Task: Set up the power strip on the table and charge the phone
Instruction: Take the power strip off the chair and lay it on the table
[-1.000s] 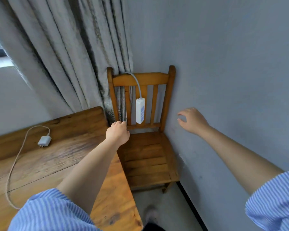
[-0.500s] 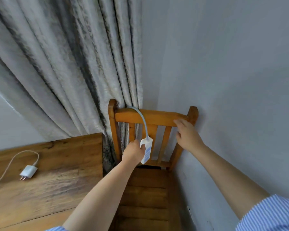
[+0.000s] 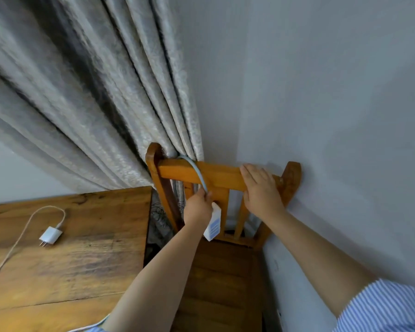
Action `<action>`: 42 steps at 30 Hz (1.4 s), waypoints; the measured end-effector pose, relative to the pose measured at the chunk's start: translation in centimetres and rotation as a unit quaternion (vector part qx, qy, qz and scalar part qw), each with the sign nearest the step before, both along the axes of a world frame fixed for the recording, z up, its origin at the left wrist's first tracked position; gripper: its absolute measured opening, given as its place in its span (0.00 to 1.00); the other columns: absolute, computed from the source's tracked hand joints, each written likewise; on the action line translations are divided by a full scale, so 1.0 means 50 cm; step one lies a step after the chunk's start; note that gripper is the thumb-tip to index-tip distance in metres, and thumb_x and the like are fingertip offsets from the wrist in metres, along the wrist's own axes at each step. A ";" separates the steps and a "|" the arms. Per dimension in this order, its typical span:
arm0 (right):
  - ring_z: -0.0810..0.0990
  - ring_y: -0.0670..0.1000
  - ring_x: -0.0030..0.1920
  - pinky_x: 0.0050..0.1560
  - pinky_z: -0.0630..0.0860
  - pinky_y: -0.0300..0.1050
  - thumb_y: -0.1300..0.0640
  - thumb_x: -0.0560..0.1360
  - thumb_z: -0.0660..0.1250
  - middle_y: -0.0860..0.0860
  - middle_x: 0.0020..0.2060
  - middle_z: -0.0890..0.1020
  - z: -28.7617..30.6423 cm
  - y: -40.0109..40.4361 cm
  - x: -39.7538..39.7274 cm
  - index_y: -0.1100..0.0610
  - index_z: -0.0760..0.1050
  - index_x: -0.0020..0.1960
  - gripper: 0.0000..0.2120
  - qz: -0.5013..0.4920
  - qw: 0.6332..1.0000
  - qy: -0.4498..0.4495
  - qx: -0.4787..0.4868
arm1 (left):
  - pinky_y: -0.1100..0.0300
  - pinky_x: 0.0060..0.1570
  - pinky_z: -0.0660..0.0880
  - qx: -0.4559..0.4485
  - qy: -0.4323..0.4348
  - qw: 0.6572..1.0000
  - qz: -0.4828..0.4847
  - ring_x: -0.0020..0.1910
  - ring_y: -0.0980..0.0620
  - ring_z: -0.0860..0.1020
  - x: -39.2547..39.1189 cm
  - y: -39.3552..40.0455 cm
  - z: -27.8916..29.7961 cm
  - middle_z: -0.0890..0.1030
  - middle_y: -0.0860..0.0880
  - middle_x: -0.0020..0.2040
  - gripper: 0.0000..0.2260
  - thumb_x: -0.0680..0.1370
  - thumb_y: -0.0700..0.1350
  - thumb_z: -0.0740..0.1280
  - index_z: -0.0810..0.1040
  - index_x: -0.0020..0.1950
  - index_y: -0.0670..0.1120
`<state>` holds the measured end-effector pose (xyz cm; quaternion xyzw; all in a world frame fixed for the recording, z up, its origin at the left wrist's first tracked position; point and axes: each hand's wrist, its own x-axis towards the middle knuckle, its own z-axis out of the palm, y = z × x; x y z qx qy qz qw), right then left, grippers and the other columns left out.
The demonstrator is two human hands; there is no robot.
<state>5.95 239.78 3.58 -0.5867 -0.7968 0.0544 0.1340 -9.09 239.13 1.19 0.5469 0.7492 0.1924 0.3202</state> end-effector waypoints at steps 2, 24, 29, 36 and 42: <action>0.70 0.60 0.66 0.69 0.62 0.54 0.64 0.67 0.69 0.63 0.65 0.72 -0.003 -0.001 -0.006 0.65 0.63 0.67 0.30 -0.011 0.999 -0.040 0.028 | 0.57 0.27 0.66 0.015 0.035 0.999 0.002 0.34 0.45 0.75 -0.005 -0.006 -0.001 0.79 0.42 0.41 0.14 0.81 0.47 0.53 0.72 0.54 0.39; 0.57 0.61 0.70 0.72 0.52 0.62 0.60 0.71 0.60 0.63 0.69 0.60 -0.009 -0.009 -0.068 0.64 0.47 0.70 0.32 -0.119 0.984 -0.133 -0.010 | 0.55 0.31 0.68 0.106 0.111 0.985 0.077 0.39 0.41 0.75 -0.209 0.032 0.175 0.80 0.35 0.46 0.14 0.81 0.43 0.53 0.74 0.52 0.35; 0.51 0.63 0.72 0.72 0.49 0.62 0.61 0.71 0.62 0.63 0.71 0.55 -0.007 -0.015 -0.075 0.63 0.43 0.70 0.36 -0.131 0.979 -0.152 -0.030 | 0.54 0.36 0.68 0.074 0.124 0.984 0.109 0.41 0.43 0.74 -0.233 -0.028 0.165 0.79 0.37 0.46 0.12 0.80 0.40 0.54 0.74 0.53 0.35; 0.46 0.61 0.74 0.74 0.44 0.59 0.62 0.73 0.63 0.62 0.74 0.50 0.007 -0.055 -0.160 0.60 0.45 0.72 0.36 -0.018 0.998 -0.051 -0.034 | 0.57 0.27 0.66 0.051 0.140 0.985 0.086 0.36 0.45 0.72 -0.280 -0.146 0.173 0.73 0.44 0.36 0.11 0.80 0.42 0.54 0.74 0.45 0.38; 0.51 0.55 0.74 0.73 0.53 0.51 0.61 0.77 0.56 0.55 0.74 0.54 0.042 -0.136 -0.323 0.58 0.50 0.72 0.26 0.164 0.980 0.047 -0.098 | 0.53 0.37 0.72 0.055 0.118 0.989 0.063 0.39 0.44 0.76 -0.372 -0.288 0.195 0.75 0.44 0.38 0.13 0.80 0.43 0.55 0.70 0.36 0.43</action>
